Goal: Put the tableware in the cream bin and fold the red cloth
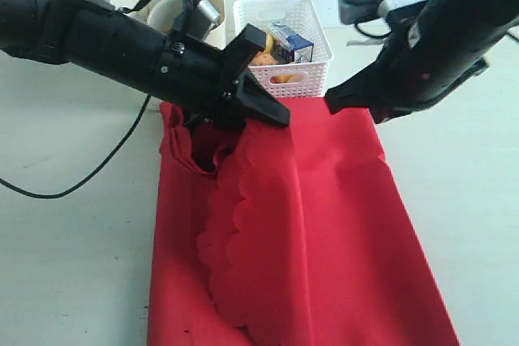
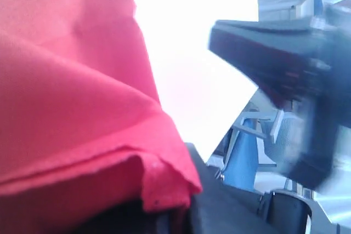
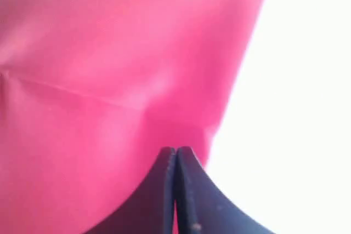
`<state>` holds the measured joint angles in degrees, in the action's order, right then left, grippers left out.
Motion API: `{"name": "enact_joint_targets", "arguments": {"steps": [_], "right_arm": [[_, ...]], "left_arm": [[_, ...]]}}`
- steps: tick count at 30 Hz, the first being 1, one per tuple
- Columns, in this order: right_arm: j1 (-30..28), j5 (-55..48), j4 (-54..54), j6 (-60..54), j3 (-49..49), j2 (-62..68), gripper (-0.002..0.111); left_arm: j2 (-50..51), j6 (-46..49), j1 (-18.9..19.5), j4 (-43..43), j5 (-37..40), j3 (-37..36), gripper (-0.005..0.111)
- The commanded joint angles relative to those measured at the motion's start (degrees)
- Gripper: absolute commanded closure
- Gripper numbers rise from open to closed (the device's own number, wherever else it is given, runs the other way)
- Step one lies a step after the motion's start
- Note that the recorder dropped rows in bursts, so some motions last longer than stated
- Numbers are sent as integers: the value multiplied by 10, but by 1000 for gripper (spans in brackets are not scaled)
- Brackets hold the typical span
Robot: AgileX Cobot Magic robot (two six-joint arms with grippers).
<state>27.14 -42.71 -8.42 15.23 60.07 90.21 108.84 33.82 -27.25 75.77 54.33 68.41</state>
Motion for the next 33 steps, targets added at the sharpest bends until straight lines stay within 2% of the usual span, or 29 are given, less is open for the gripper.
{"name": "enact_joint_targets", "arguments": {"steps": [1, 3, 5, 7, 10, 12, 13, 17, 23, 27, 33], "right_arm": [[2, -63, -76, 60, 5, -72, 108], [2, -70, -77, 60, 5, -90, 108], [2, -71, -70, 59, 5, -107, 108], [2, -69, -66, 58, 3, -116, 108], [2, -70, -66, 58, 3, -121, 108], [2, -71, -66, 58, 3, -121, 108], [2, -73, -64, 58, 3, -121, 108], [2, -75, -55, 58, 3, -121, 108], [2, -75, -52, 58, 3, -121, 108], [2, -74, -50, 56, 3, -121, 108], [2, -71, -29, 38, 3, -121, 108]], "left_arm": [[37, 17, -23, 32, -23, 33, 107], [53, 24, -33, 33, -31, 47, 105], [70, 37, -43, 35, -33, 60, 95], [83, 39, -52, 35, -30, 74, 79], [88, 63, -57, 33, -26, 92, 48], [86, 82, -57, 25, -10, 104, 33], [84, 90, -57, 16, 3, 112, 30], [84, 86, -57, -65, 62, 153, 33], [74, 32, -57, -210, 133, 209, 36], [40, 11, -57, -285, 156, 212, 36], [0, -116, -57, -436, 156, 192, 36]]}}
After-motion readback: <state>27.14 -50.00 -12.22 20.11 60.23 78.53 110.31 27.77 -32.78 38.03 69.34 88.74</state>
